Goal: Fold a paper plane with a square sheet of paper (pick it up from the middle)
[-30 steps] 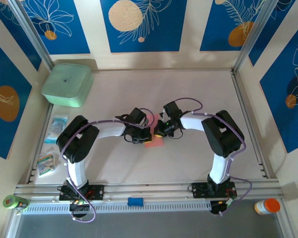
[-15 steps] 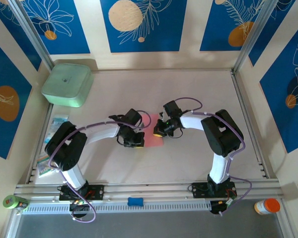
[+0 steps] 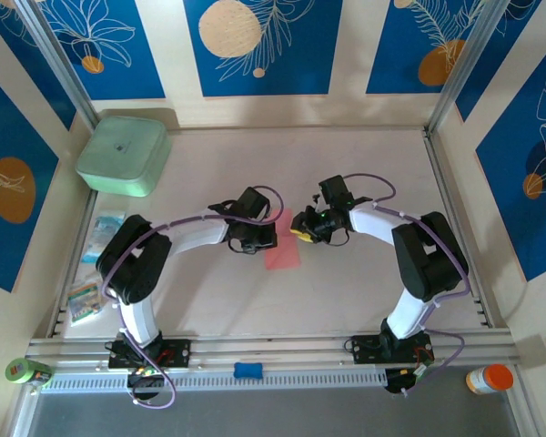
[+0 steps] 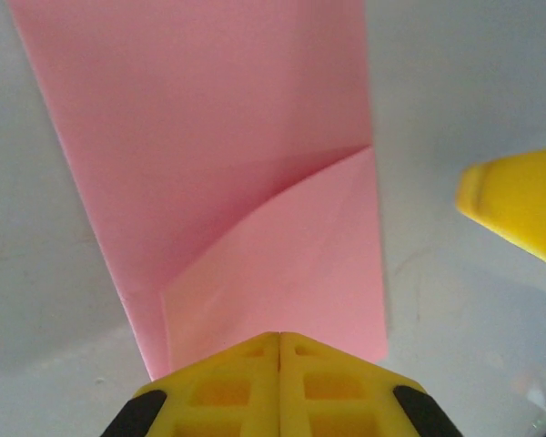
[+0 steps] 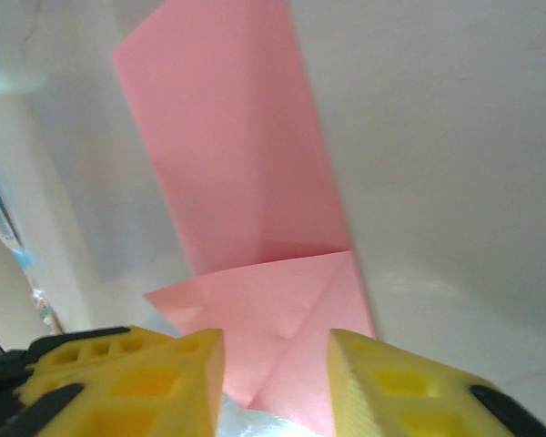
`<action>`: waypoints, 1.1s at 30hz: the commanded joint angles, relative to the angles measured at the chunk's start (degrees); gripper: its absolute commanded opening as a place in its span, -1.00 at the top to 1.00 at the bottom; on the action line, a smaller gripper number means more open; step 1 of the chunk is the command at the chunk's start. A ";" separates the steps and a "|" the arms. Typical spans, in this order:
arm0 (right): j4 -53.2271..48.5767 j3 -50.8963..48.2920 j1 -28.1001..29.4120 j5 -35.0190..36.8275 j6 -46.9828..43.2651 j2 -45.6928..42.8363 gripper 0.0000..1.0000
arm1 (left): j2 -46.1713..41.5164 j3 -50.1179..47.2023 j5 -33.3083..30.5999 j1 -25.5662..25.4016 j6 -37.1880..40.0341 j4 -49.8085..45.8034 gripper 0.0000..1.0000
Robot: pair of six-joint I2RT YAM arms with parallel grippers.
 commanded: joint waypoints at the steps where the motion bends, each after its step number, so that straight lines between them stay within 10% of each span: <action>1: -2.08 -1.00 0.27 -0.77 1.75 -0.77 0.17 | 2.37 3.43 -3.58 1.07 -3.32 -0.66 0.86; 33: -3.25 3.75 5.12 1.30 8.14 6.20 0.30 | 4.74 -5.31 -0.89 2.81 -12.99 8.47 0.89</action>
